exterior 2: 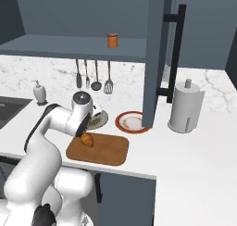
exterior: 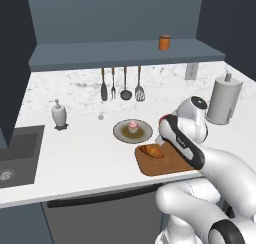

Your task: From the different types of pastries on the counter, select a croissant and place it on the cutting board. Then retrieve a jar of jam from the cabinet and place it alongside the croissant on the cutting board.

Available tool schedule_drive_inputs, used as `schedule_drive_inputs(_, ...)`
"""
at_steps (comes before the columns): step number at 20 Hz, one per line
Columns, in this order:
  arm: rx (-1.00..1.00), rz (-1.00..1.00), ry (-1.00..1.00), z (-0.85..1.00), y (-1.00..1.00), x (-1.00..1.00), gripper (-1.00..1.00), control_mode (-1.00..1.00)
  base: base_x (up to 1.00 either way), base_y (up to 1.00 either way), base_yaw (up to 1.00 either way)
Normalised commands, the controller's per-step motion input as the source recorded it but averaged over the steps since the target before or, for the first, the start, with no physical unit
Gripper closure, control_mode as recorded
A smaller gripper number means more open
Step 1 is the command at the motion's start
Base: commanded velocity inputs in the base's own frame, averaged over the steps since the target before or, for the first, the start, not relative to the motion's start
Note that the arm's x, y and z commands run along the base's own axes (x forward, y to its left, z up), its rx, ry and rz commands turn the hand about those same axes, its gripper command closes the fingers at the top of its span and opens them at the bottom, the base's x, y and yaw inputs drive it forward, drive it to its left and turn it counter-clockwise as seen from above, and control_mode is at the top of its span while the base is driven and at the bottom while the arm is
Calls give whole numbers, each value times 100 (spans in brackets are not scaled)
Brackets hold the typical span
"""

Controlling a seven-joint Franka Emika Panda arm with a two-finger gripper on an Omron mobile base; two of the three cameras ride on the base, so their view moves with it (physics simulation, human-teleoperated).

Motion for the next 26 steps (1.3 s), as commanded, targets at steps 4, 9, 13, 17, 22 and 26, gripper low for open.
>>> schedule_drive_inputs(4,0,0,-18,92,-19,-35,-100,-100,0,0,0)
schedule_drive_inputs(9,2,0,-18,77,-20,-40,-100,-100,0,0,0)
schedule_drive_inputs(13,3,0,-15,81,-13,-43,-100,-100,0,0,0)
schedule_drive_inputs(17,2,0,-14,87,-2,-34,-100,-100,0,0,0)
schedule_drive_inputs(22,2,0,-14,82,0,-40,-100,-100,0,0,0)
schedule_drive_inputs(26,2,0,-13,73,0,-51,-100,-100,0,0,0)
